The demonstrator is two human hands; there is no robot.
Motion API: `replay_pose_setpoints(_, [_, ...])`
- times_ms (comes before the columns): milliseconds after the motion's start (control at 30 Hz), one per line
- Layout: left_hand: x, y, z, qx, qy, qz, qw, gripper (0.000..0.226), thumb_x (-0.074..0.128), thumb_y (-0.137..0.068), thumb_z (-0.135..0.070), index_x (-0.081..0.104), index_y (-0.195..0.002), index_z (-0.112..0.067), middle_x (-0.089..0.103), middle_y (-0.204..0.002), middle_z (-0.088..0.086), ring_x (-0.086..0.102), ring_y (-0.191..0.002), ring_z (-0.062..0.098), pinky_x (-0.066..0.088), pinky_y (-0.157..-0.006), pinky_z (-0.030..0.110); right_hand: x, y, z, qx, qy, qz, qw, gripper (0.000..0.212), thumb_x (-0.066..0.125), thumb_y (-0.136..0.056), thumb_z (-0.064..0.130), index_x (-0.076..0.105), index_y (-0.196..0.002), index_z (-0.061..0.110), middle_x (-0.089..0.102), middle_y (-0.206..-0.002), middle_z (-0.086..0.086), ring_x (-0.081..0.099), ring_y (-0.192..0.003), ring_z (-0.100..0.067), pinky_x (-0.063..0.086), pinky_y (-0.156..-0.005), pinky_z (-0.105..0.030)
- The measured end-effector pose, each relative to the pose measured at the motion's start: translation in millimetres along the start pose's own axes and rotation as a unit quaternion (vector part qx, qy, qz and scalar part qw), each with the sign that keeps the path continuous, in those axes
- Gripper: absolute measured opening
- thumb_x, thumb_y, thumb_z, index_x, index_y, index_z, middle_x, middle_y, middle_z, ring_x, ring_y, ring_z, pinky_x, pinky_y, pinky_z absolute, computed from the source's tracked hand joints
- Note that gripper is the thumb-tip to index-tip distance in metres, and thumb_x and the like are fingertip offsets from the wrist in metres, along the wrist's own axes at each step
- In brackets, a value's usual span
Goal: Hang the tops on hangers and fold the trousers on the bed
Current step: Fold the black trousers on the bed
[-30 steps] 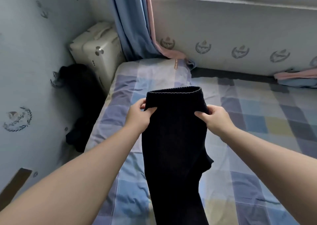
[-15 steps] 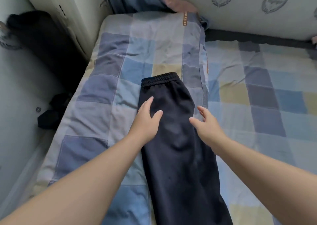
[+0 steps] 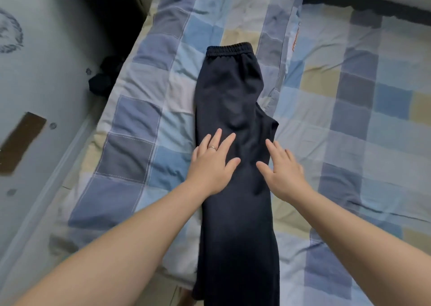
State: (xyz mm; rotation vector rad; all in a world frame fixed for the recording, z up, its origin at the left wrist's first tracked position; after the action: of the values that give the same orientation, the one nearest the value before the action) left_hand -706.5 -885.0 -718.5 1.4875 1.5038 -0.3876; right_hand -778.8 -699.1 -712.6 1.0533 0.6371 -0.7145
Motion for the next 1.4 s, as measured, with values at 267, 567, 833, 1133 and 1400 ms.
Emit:
replay_pose_setpoints(267, [69.7,149.5,-17.8,-0.063,0.021,0.008,0.998,0.062,0.039,-0.103,-0.054,0.016,-0.159,-0.042,0.002,-0.170,-0.008,0.000,-0.156,0.019,0.012,-0.123,0.046,20.8,124.2,-58.5,-0.068,0.063,0.003,0.996,0.066,0.033,-0.103,0.053,0.001,-0.160,0.038,0.002,-0.169,0.009,0.001,-0.155,-0.025,0.010,-0.122,-0.052])
replay_pose_setpoints(567, [168.2,293.6,3.3,-0.210,0.159,0.050,0.964,0.057,0.051,-0.101,-0.044,0.035,-0.154,-0.029,0.031,-0.162,-0.004,0.026,-0.149,0.023,0.029,-0.119,0.046,104.9,233.0,-133.2,-0.013,-0.035,0.062,0.997,0.066,0.040,-0.103,0.049,0.009,-0.160,0.034,0.013,-0.168,0.010,0.011,-0.154,-0.020,0.019,-0.120,-0.054])
replay_pose_setpoints(833, [239.6,309.2,55.2,-0.311,0.232,0.047,0.920,0.067,0.061,-0.098,-0.036,0.029,-0.155,-0.024,0.037,-0.158,-0.001,0.043,-0.137,0.020,0.037,-0.100,0.031,215.1,243.0,-183.0,0.062,-0.169,0.103,0.978,0.070,0.049,-0.099,0.043,0.014,-0.160,0.032,0.025,-0.164,0.011,0.025,-0.150,-0.017,0.029,-0.120,-0.048])
replay_pose_setpoints(1133, [301.0,271.3,94.6,-0.308,0.282,0.020,0.908,0.046,0.070,-0.092,-0.028,0.052,-0.133,-0.019,0.064,-0.119,-0.007,0.062,-0.112,0.021,0.052,-0.099,0.041,284.3,195.0,-202.1,0.132,-0.272,0.078,0.950,0.074,0.063,-0.091,0.036,0.023,-0.153,0.036,0.056,-0.138,0.005,0.057,-0.123,-0.020,0.048,-0.104,-0.044])
replay_pose_setpoints(1400, [294.4,285.9,121.6,-0.305,0.273,-0.079,0.909,0.017,0.058,-0.099,-0.023,0.063,-0.111,-0.013,0.065,-0.114,0.006,0.061,-0.105,0.027,0.050,-0.095,0.042,296.1,195.4,-191.0,0.184,-0.334,0.051,0.923,0.021,0.062,-0.093,0.032,0.066,-0.108,0.018,0.071,-0.099,-0.002,0.068,-0.094,-0.027,0.059,-0.082,-0.047])
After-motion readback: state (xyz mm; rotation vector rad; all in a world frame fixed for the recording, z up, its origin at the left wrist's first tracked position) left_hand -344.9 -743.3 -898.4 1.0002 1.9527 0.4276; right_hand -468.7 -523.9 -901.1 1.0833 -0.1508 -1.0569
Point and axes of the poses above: each hand's wrist, its own y-axis away from the middle knuckle, its own x-axis out of the palm, z = x × y, the point moved 1 cm from there along -y, towards the middle knuckle
